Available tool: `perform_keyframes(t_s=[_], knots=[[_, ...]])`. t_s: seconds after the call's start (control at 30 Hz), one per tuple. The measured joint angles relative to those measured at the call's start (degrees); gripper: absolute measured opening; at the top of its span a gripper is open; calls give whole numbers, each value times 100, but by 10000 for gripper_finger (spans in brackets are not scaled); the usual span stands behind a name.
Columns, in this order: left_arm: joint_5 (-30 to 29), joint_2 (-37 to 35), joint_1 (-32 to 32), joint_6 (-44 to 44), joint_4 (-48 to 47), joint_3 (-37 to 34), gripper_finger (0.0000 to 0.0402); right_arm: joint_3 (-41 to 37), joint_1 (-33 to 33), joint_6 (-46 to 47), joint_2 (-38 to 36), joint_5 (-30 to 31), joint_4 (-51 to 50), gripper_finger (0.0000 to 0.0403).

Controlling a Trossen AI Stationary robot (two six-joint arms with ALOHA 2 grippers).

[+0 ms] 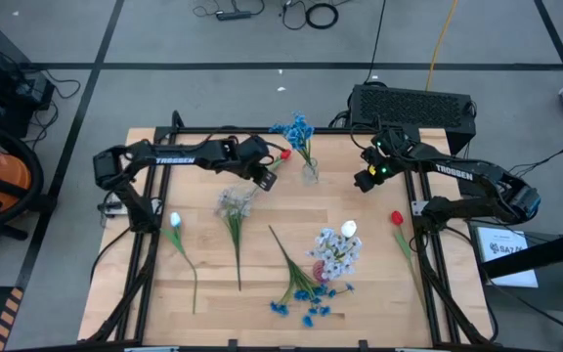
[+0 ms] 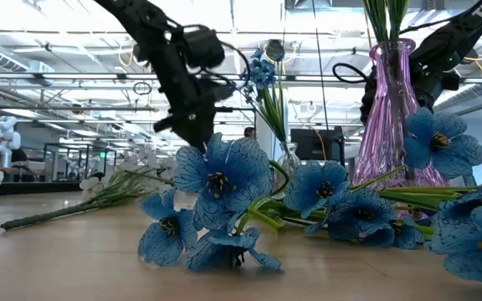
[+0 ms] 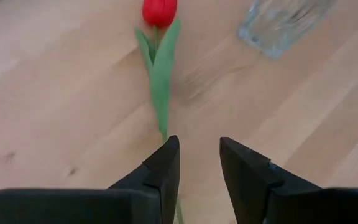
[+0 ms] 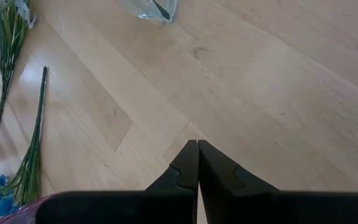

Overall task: Sort flowers into vase by color
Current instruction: Put the top red flower into the transparent vase

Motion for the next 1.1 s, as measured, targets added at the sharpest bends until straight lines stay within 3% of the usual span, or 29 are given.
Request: perform_keyframes(t_s=[0.2, 0.53, 1.1], knots=[[338, 463, 22, -5, 306, 0, 121, 0, -1, 86, 0, -1, 1, 0], [321, 966, 72, -302, 410, 0, 121, 0, -1, 197, 0, -9, 1, 0], [132, 1037, 66, -71, 395, 363, 121, 0, -1, 198, 0, -11, -1, 0]])
